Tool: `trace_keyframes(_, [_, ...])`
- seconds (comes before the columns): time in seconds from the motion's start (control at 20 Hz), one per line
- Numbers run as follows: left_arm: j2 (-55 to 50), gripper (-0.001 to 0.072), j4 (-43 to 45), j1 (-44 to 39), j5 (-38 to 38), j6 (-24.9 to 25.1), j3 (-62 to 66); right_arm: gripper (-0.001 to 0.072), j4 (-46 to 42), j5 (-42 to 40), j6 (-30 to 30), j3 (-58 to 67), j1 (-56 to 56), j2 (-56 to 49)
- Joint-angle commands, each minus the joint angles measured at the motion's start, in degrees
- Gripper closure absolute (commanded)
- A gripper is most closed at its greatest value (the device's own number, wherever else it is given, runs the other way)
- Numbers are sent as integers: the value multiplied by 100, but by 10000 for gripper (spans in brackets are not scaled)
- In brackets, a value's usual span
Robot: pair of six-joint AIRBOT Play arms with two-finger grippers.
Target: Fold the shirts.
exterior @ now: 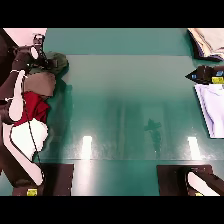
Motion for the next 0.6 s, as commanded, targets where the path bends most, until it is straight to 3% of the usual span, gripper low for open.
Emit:
trace_keyframes(0.0, [33,684,-822,-7,-780,15,669,696,68,-424,2,15,7,4])
trace_keyframes(0.15, [931,685,-1596,-227,-793,732,732,696,142,-850,0,428,4,4])
trace_keyframes(0.35, [2660,685,-3770,-835,-859,2586,732,696,140,-1362,-7,1405,4,4])
trace_keyframes(0.45, [3429,685,-4503,-1259,-1143,2911,717,696,133,-1460,-20,1825,4,4])
trace_keyframes(0.55, [4028,684,-4671,-1742,-1412,3014,715,696,136,-1440,-114,2131,4,4])
